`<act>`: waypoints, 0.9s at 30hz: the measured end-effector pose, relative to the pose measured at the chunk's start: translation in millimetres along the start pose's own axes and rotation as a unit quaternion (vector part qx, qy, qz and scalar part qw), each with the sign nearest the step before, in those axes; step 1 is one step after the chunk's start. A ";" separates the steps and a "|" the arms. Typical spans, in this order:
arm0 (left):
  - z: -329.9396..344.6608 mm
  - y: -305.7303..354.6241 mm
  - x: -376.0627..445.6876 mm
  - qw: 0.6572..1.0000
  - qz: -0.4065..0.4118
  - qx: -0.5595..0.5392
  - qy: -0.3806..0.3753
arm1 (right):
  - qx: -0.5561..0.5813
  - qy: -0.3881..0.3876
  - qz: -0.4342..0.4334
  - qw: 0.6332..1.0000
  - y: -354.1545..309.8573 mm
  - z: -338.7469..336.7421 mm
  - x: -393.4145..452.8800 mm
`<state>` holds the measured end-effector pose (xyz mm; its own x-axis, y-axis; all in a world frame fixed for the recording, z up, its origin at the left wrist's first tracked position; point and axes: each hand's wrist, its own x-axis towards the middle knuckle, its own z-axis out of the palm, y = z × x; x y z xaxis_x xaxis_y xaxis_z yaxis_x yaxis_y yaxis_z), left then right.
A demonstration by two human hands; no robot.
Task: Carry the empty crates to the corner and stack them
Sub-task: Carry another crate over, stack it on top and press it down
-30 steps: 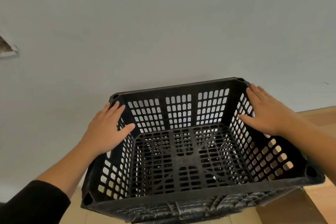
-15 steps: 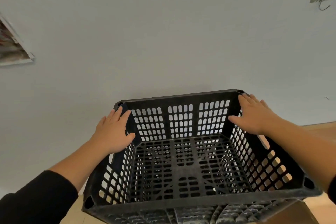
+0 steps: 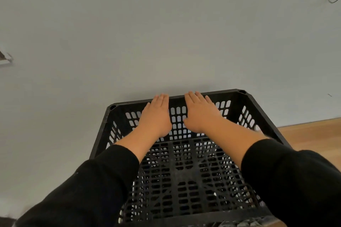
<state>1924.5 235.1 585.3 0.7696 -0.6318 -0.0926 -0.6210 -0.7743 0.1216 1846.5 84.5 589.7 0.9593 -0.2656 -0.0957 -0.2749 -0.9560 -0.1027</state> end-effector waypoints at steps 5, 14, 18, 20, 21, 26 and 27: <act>12.5 2.0 -2.5 1.000 -0.009 0.003 0.014 | 0.023 0.022 -0.002 0.999 1.8 11.0 -1.4; 6.4 0.9 -0.8 0.999 -0.012 0.015 -0.027 | 0.028 0.005 0.006 1.000 -1.0 6.1 -2.7; -1.9 -1.0 0.6 0.998 -0.004 0.003 -0.056 | 0.020 -0.022 0.009 1.000 -3.5 -2.8 -4.6; -6.1 -0.4 -0.9 0.998 -0.003 -0.022 -0.065 | 0.017 -0.033 0.017 0.999 -6.2 -8.1 -3.8; -5.7 0.3 -2.8 0.997 -0.001 -0.030 -0.065 | 0.021 -0.038 0.026 0.999 -7.5 -9.7 -4.3; 7.3 2.1 -22.3 0.998 0.011 0.001 -0.067 | 0.064 -0.031 0.069 0.995 -19.7 -5.2 -31.8; 8.3 2.8 -28.4 0.996 0.013 -0.001 -0.087 | 0.065 -0.032 0.064 0.995 -21.3 -2.8 -41.1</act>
<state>1899.6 250.5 580.0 0.7164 -0.6477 -0.2593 -0.6394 -0.7582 0.1273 1813.1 115.5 598.6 0.9110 -0.3717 -0.1788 -0.4045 -0.8897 -0.2118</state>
